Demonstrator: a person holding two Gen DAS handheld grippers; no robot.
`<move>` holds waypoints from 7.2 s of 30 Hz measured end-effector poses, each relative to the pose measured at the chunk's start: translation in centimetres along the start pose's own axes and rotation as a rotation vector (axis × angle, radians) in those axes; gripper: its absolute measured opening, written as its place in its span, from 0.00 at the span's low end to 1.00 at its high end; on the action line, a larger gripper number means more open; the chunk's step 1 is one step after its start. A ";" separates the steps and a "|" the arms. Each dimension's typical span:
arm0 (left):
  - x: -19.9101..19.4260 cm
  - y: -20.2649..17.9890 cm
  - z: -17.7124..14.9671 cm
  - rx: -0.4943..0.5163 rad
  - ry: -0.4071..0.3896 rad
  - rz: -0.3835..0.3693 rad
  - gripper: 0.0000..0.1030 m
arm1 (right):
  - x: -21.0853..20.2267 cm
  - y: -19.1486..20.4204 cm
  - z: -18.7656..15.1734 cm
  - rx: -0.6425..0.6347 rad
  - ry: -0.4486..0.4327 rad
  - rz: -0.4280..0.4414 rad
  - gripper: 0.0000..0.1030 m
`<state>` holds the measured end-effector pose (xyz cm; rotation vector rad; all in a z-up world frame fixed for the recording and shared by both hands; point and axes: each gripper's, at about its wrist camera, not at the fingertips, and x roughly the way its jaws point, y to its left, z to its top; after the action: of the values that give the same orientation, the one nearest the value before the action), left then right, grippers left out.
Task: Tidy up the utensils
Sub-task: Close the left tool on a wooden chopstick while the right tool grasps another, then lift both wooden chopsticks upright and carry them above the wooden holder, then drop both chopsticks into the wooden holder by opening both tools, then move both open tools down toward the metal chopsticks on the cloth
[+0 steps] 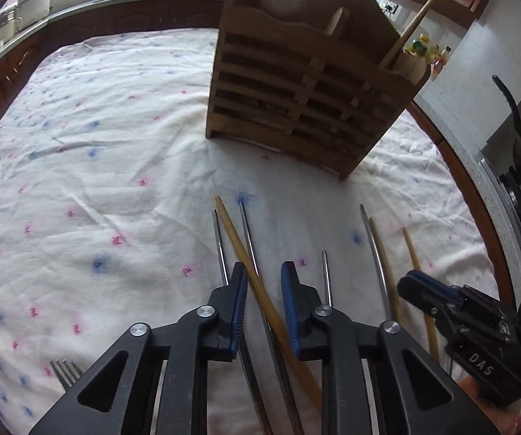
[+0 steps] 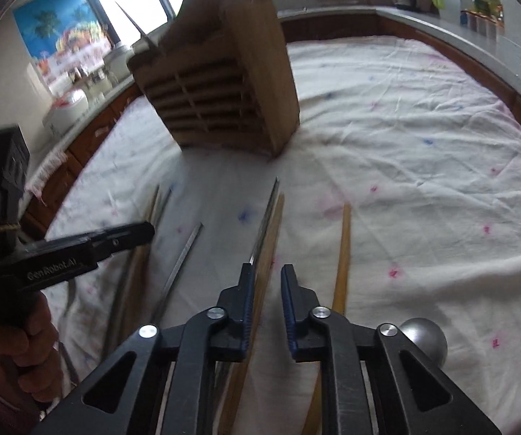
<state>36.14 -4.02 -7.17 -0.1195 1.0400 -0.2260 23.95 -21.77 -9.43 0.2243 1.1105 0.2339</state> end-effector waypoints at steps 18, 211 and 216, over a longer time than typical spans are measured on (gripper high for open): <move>1.1 -0.3 0.8 0.078 0.044 0.002 0.12 | 0.3 -1.2 1.7 0.025 0.017 -0.033 0.13; -16.6 5.7 -5.5 -0.140 -0.431 0.025 0.86 | -13.9 0.8 1.6 0.111 -0.478 0.090 0.92; -16.4 5.7 -7.0 -0.143 -0.401 0.032 0.86 | -12.9 0.7 -0.2 0.108 -0.430 0.079 0.92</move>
<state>22.79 5.52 1.95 -0.2663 0.6571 -0.0924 18.20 -24.91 1.71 0.3950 0.6890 0.1845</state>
